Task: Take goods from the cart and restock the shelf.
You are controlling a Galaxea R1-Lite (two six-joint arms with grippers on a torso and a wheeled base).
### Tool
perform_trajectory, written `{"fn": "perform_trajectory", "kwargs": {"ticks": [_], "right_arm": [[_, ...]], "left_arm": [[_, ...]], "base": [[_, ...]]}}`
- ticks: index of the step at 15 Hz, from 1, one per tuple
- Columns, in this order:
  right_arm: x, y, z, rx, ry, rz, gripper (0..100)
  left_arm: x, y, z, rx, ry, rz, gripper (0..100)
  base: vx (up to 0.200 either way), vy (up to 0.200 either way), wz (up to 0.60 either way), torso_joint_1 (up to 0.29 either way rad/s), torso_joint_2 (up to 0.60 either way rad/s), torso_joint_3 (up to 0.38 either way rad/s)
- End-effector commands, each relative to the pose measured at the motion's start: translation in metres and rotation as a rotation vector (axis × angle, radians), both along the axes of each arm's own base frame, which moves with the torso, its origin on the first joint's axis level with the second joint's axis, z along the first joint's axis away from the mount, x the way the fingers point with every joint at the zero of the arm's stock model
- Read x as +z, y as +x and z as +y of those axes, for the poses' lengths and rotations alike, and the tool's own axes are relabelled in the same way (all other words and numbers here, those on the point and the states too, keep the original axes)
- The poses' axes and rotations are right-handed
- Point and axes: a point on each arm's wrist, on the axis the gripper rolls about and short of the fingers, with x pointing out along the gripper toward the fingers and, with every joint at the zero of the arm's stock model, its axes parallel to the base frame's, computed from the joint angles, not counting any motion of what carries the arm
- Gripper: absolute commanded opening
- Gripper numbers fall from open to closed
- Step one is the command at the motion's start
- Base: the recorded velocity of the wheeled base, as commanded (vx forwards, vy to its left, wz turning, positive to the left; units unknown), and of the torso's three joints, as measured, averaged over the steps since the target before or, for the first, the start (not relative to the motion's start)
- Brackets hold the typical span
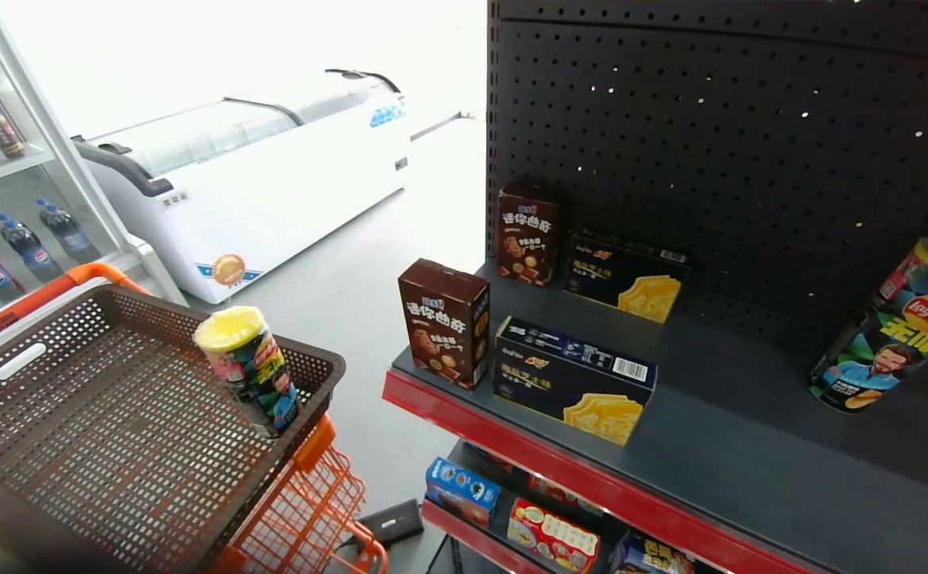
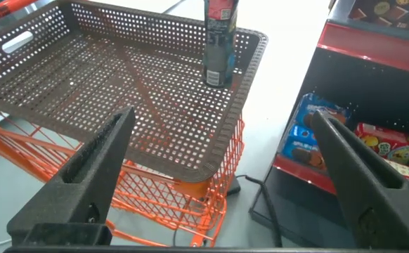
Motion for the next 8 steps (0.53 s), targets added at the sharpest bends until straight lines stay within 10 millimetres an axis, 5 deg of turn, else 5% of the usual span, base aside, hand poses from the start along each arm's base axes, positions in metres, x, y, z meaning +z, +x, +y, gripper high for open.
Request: {"fn": "perform_trajectory", "kwargs": {"ticks": [1,5,8], "right_arm": [[0.0,0.0,0.0,0.0,0.0,0.002,100],[0.0,0.0,0.0,0.0,0.0,0.0,100],[0.0,0.0,0.0,0.0,0.0,0.0,100]], "left_arm": [[0.0,0.0,0.0,-0.002,0.002,0.003,100],[0.002,0.0,0.0,-0.005,0.007,0.0,100],[0.027,0.0,-0.002,-0.096,0.04,0.051,100]], "base": [[0.0,0.0,0.0,0.0,0.0,0.0],[0.0,0.0,0.0,0.0,0.0,0.0],[0.0,0.0,0.0,0.0,0.0,0.0]]}}
